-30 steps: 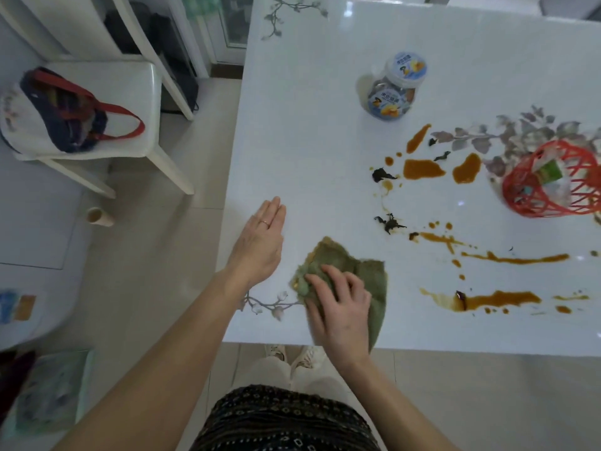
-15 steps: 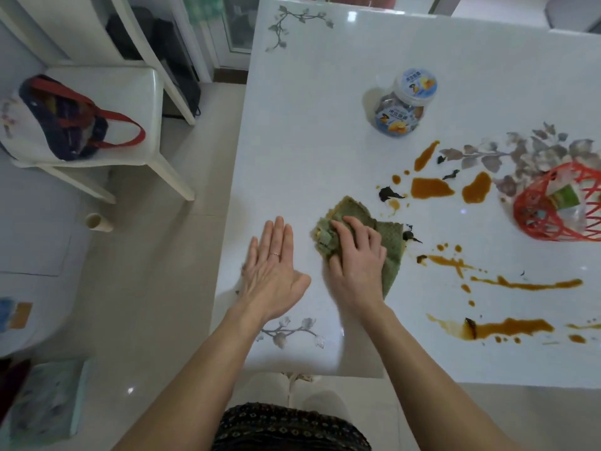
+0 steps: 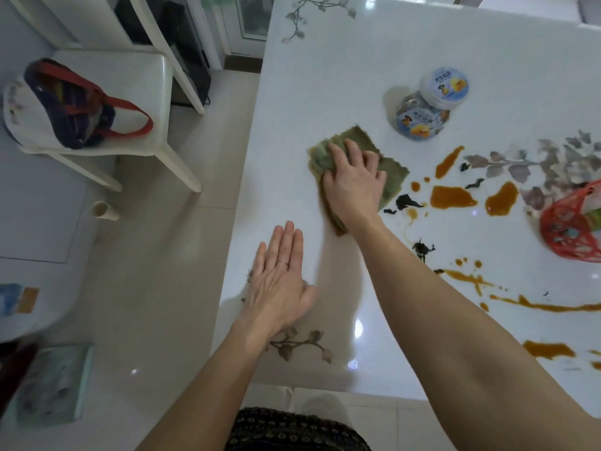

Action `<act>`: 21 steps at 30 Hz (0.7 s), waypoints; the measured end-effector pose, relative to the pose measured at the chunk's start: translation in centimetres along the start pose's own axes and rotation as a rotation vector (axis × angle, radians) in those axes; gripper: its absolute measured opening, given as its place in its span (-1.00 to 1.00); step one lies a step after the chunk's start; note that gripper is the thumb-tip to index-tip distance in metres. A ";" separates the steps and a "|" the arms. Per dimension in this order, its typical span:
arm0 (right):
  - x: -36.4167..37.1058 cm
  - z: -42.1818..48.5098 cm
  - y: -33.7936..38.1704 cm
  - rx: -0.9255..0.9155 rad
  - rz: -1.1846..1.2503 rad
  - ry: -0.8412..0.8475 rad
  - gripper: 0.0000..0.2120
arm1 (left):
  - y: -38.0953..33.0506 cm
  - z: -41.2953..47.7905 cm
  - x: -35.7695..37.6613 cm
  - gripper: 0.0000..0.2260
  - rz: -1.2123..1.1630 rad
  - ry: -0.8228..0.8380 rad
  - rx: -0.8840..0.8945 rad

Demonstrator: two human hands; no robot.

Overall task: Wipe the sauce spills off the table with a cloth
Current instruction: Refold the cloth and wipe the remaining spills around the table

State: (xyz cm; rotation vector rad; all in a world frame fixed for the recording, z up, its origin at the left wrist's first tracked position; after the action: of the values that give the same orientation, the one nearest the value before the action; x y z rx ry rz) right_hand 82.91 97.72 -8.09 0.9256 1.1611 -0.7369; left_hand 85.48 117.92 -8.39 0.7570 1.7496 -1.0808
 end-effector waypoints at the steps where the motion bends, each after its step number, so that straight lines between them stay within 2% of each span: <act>1: -0.3 -0.1 -1.4 0.061 -0.005 -0.006 -0.52 | 0.0 0.0 0.0 -0.24 -0.006 0.003 -0.005; 4: -1.1 -1.7 -3.4 0.186 -0.009 -0.037 -0.51 | 0.2 0.2 -0.1 -0.25 -0.017 0.016 -0.006; 6: -1.5 -4.8 -2.5 0.173 0.008 -0.046 -0.50 | 0.3 0.1 -0.4 -0.26 -0.030 0.025 0.001; 10: -2.7 -13.6 -1.7 -0.139 0.010 -0.023 -0.52 | 0.8 0.7 -0.5 -0.33 -0.059 0.067 -0.004; 11: -2.9 -14.8 -2.7 -0.162 -0.001 -0.009 -0.52 | 0.9 0.8 -0.5 -0.33 -0.067 0.082 -0.009; 13: -3.2 -15.9 -4.5 0.004 0.019 -0.036 -0.53 | 0.9 1.0 -0.6 -0.32 -0.091 0.109 -0.014; 15: -3.4 -17.6 -3.4 0.139 0.063 -0.073 -0.53 | 0.9 0.9 -0.7 -0.31 -0.120 0.119 -0.017; 17: -3.3 -20.8 0.1 0.034 0.099 -0.069 -0.52 | 1.2 0.9 -0.8 -0.33 -0.145 0.117 -0.015; 19: -3.2 -24.6 2.4 -0.179 0.147 -0.032 -0.53 | 1.4 1.1 -0.9 -0.36 -0.170 0.117 -0.011; 21: -3.6 -26.8 1.4 -0.369 0.150 -0.008 -0.53 | 1.6 1.2 -1.0 -0.38 -0.204 0.120 -0.011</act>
State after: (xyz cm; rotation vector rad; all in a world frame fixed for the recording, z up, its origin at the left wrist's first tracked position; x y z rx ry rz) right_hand 71.75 122.39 -7.70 0.6886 1.1588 -0.3868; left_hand 87.69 117.48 -8.25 0.6592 1.9662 -1.1805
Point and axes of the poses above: each hand's wrist, its own z-axis towards the middle knuckle, its own x-axis out of the palm, y = z × x, the point moved 5 cm from there along z, towards the middle knuckle, and after that the axes turned 13 degrees about -y, right-handed, at the moved point
